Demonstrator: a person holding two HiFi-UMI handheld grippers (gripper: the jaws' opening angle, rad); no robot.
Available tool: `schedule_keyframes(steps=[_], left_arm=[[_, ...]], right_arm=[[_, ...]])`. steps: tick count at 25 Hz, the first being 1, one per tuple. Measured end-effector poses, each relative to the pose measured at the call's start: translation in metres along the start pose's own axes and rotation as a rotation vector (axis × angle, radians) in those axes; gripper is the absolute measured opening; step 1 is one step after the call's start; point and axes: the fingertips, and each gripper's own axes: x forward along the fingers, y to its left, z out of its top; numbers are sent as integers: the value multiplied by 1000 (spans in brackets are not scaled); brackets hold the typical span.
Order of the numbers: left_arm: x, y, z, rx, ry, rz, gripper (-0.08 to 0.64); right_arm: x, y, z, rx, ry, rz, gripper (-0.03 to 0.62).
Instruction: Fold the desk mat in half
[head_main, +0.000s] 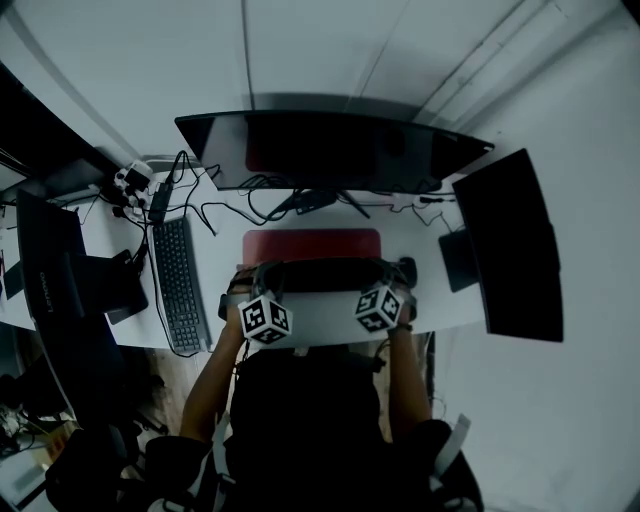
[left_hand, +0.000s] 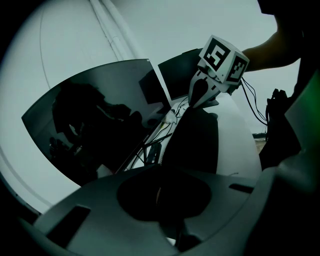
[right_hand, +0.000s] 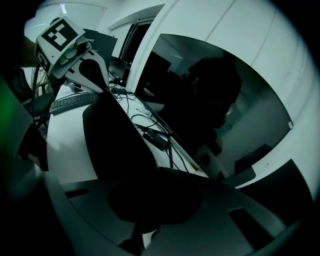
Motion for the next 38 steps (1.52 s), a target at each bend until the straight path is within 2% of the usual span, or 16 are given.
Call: schedule_keyframes(steps=[11, 17, 30, 38], left_arm=[[44, 43, 3, -131, 27, 63, 20], [71, 59, 0, -176, 46, 95, 20], [127, 77, -32, -303, 85, 130, 20], [156, 79, -53, -322, 121, 122, 20]], right_arm=[[50, -34, 28, -4, -66, 50, 18], [81, -46, 35, 0, -80, 71, 18], [147, -53, 50, -15, -88, 69, 18], [179, -50, 55, 0, -81, 72, 18]])
